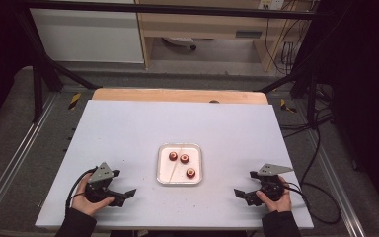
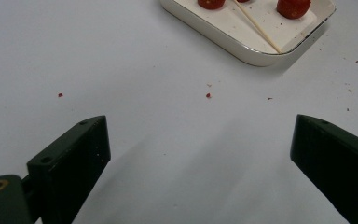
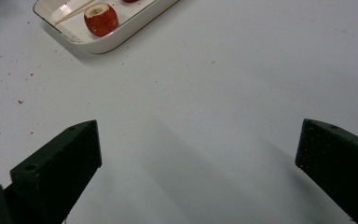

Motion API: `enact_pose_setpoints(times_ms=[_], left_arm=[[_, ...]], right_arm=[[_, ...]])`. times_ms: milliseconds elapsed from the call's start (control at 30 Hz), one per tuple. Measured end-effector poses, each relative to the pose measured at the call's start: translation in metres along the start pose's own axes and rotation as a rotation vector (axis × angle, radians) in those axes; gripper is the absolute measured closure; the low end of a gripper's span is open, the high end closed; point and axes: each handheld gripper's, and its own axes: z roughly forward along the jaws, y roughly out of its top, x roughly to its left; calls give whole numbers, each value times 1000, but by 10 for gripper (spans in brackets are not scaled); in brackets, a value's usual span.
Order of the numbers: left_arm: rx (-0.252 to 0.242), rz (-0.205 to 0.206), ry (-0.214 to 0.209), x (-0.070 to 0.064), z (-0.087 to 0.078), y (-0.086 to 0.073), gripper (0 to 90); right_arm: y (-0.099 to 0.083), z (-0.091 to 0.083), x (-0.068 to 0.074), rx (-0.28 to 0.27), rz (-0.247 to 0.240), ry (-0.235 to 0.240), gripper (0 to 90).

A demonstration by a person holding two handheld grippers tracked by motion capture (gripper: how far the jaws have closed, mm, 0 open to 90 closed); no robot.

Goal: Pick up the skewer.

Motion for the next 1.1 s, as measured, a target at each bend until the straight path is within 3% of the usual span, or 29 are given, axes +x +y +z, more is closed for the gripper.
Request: enact_pose_setpoints(times_ms=[767, 1100], left_arm=[[14, 13, -5, -14, 13, 8, 63], [17, 23, -4, -24, 20, 19, 63]], right_arm=[[0, 1, 0, 4, 0, -4, 7], [0, 1, 0, 0, 1, -7, 7]])
